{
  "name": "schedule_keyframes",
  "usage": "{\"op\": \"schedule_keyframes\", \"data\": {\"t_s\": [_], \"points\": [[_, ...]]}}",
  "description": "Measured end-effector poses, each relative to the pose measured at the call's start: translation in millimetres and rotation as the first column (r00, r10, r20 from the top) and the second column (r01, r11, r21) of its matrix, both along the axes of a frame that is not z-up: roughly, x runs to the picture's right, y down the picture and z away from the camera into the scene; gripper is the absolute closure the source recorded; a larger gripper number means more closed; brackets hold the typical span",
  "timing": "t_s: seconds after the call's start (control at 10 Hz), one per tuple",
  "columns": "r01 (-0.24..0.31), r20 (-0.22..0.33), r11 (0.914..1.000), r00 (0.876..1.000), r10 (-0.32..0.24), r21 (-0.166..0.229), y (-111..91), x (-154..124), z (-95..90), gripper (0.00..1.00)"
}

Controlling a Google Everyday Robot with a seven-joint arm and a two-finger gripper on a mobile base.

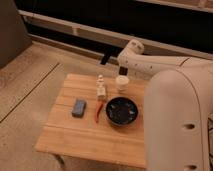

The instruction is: Place the eraser in the ceramic cup

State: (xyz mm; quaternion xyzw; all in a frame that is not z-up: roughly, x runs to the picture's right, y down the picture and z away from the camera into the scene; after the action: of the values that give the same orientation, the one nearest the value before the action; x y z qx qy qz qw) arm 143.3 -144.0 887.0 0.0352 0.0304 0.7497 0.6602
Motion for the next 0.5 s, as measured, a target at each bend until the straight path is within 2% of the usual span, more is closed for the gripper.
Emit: {"op": "schedule_keyframes", "data": {"t_s": [0.5], "points": [[-0.011,0.0,0.9997,1.0,0.011,-0.022,9.2,-0.3,9.9,1.0]]}}
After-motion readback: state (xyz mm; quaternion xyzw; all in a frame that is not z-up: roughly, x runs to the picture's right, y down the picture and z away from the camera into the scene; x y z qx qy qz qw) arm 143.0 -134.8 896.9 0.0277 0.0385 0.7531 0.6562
